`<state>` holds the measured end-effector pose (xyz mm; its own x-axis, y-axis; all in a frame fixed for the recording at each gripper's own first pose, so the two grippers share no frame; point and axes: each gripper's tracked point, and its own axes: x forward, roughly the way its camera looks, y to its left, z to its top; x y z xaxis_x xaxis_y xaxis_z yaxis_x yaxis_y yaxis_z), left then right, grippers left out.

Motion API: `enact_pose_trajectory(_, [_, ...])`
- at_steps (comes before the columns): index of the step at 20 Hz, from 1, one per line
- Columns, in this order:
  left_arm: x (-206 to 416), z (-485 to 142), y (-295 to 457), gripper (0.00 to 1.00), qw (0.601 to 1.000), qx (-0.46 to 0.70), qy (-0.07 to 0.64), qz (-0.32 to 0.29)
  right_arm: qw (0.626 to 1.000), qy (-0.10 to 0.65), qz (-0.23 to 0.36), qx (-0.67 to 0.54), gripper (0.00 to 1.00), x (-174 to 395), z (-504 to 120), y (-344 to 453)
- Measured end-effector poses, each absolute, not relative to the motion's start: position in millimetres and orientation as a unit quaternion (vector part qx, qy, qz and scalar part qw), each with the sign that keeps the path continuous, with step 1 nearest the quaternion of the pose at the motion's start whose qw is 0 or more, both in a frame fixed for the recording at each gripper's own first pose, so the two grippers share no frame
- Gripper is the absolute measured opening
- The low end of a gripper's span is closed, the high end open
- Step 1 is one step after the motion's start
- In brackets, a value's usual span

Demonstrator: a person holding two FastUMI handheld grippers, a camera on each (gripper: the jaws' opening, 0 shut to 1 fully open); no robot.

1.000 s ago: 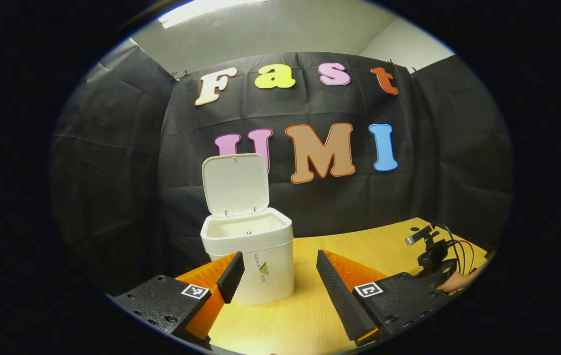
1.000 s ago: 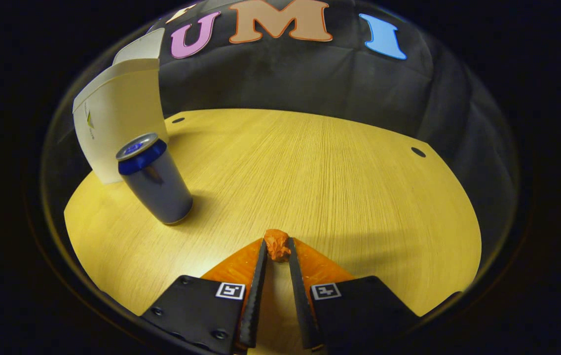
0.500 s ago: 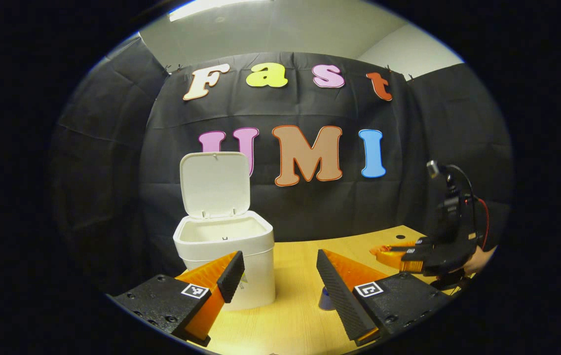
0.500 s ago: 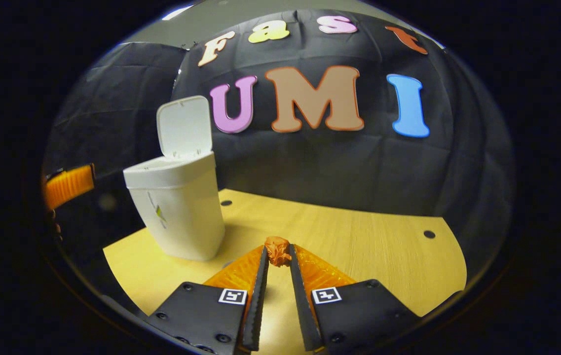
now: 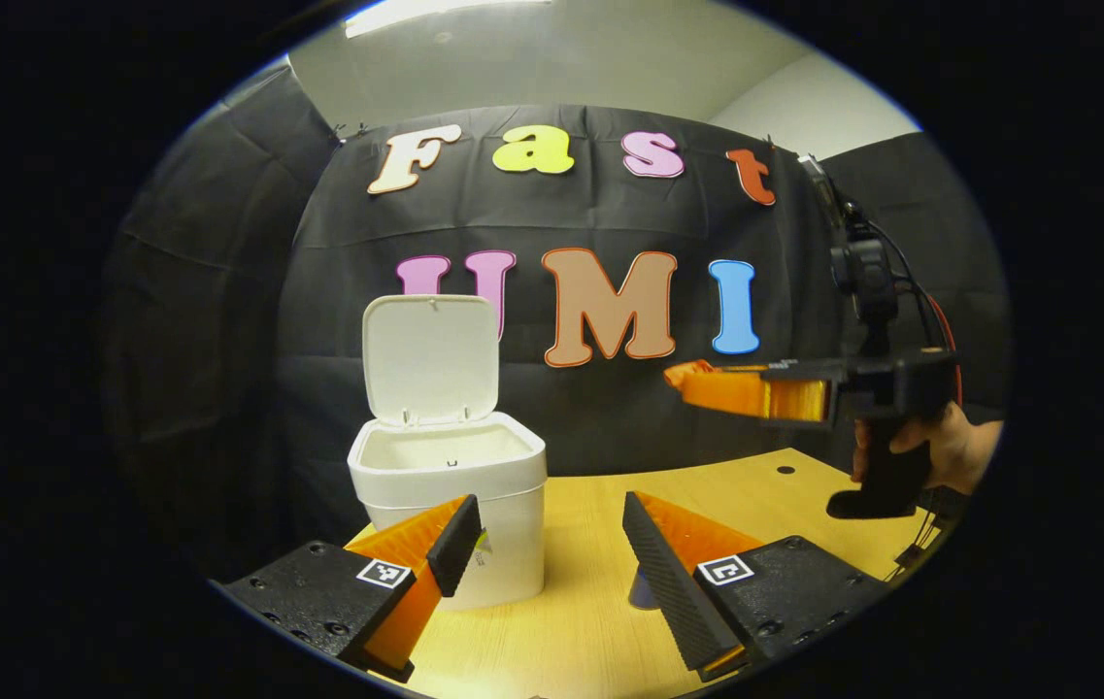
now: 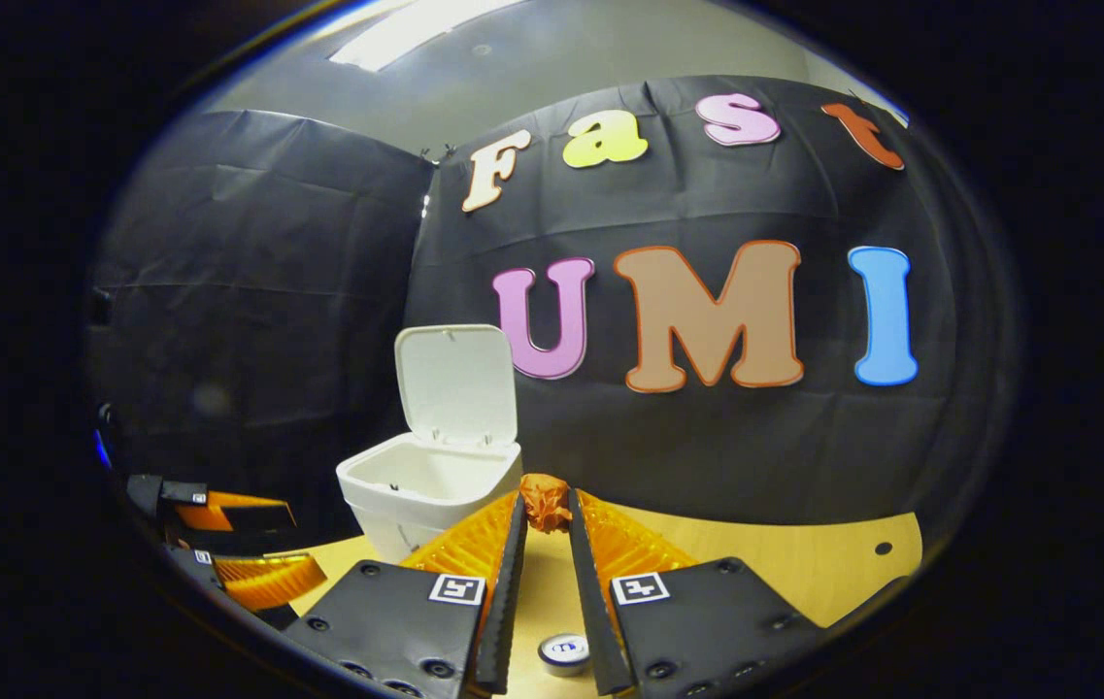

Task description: Press the lid of the desktop garbage bin to open it, pick up the crumpled paper on the desktop and throw it into the bin, then pick up the pop can on the desktop and drop it into the bin, and finally close the garbage bin lid.

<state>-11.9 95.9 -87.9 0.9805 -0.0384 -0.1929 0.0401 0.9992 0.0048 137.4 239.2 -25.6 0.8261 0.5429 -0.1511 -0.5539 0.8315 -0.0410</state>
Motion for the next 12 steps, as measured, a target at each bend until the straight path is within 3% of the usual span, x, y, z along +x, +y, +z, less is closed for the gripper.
enact_pose_trajectory(9, [-29,-104,131,0.92,0.994,-0.014,0.111,0.006,0.935,0.092,0.338,-0.054,0.36,175,-43,348])
enact_pose_trajectory(12, [-32,-112,142,0.93,0.993,-0.02,0.117,0.012,0.929,0.115,0.345,-0.066,0.31,189,-65,384])
